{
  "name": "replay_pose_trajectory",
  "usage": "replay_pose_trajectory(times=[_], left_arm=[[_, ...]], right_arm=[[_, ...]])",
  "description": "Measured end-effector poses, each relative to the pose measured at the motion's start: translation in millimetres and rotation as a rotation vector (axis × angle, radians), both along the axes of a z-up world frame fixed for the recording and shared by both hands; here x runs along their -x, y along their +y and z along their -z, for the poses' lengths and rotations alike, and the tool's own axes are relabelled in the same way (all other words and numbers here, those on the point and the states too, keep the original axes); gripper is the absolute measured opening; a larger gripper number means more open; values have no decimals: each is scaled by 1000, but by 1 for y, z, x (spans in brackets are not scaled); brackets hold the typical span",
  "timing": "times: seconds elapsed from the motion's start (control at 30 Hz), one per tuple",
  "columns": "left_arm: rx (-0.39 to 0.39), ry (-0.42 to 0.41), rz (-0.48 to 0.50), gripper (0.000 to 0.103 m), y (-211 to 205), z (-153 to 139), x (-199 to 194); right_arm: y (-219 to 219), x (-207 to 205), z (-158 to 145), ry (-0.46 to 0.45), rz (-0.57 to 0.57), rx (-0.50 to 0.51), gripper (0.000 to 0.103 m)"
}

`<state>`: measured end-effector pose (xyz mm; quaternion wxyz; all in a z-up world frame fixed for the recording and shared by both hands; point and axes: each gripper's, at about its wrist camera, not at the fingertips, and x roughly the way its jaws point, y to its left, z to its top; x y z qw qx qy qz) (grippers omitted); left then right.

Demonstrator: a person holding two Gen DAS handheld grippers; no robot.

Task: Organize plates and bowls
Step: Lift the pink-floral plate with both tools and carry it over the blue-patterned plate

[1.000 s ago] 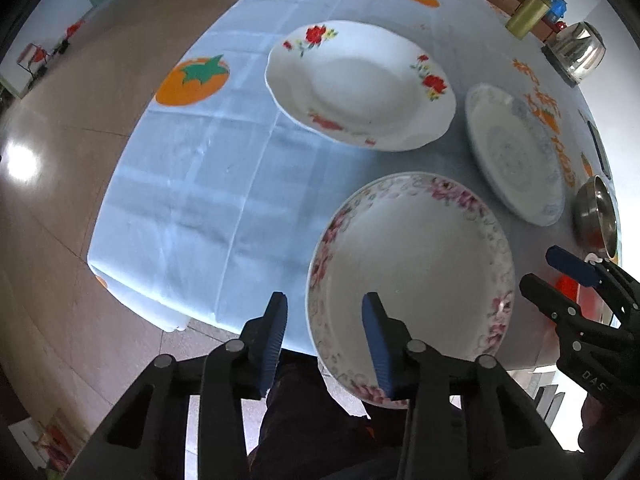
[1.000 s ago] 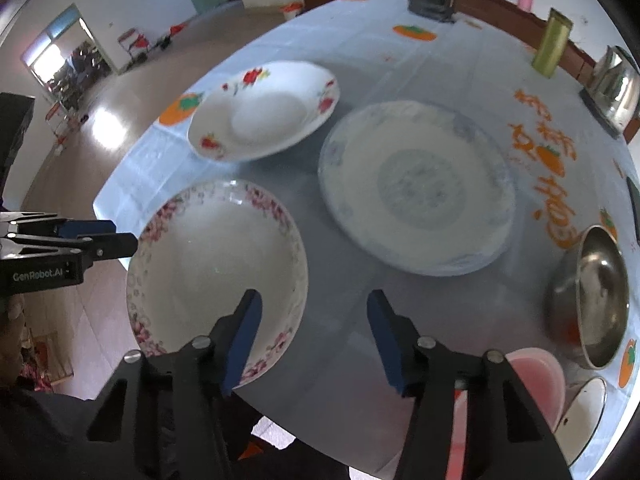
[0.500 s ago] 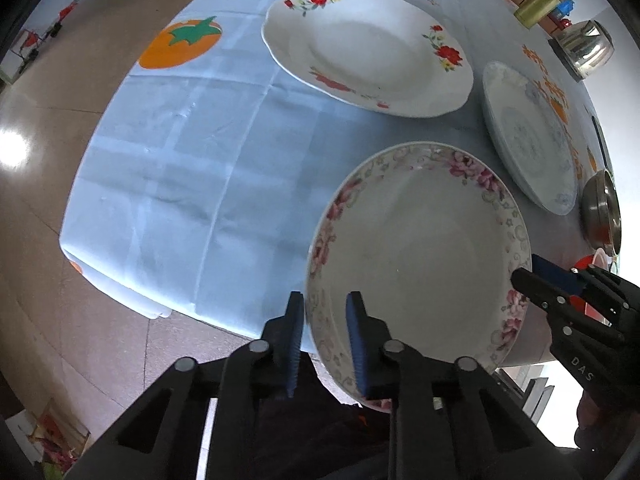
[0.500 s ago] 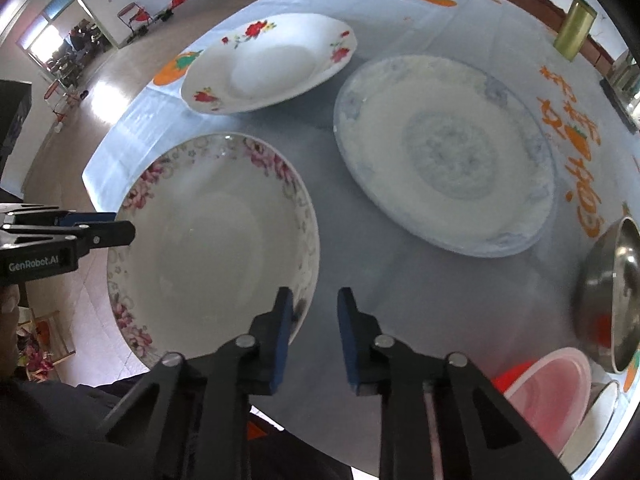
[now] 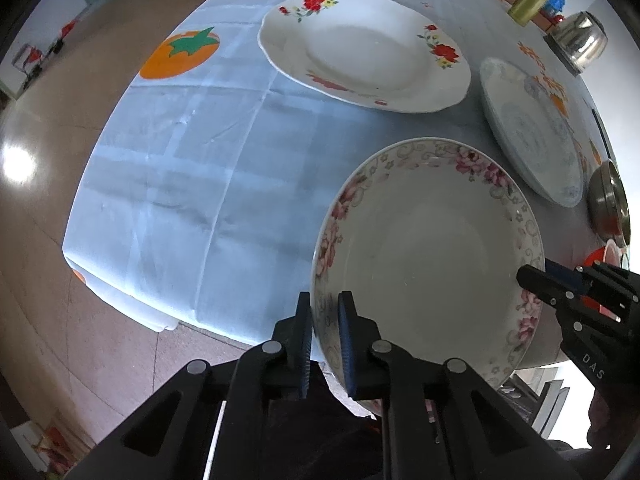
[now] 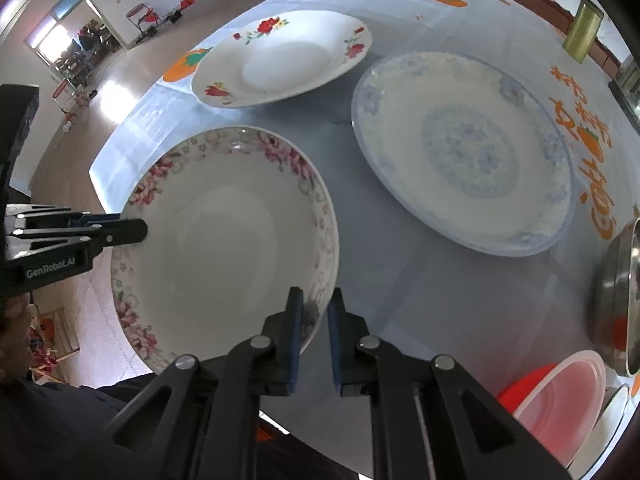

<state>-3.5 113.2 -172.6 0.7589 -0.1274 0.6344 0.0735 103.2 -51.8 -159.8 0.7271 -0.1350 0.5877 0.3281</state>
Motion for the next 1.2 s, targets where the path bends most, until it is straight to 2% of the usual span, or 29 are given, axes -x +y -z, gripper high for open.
replay_pose_trajectory(times=[0.23, 0.67, 1.2], left_arm=[[-7, -21, 16, 13, -8, -8, -1], [-34, -93, 57, 13, -11, -44, -24], [-42, -123, 136, 13, -38, -56, -57]], right_arm=[[-4, 2, -3, -5, 21, 4, 12], [-22, -8, -33, -57, 87, -40, 11], [-50, -29, -46, -84, 171, -43, 11]])
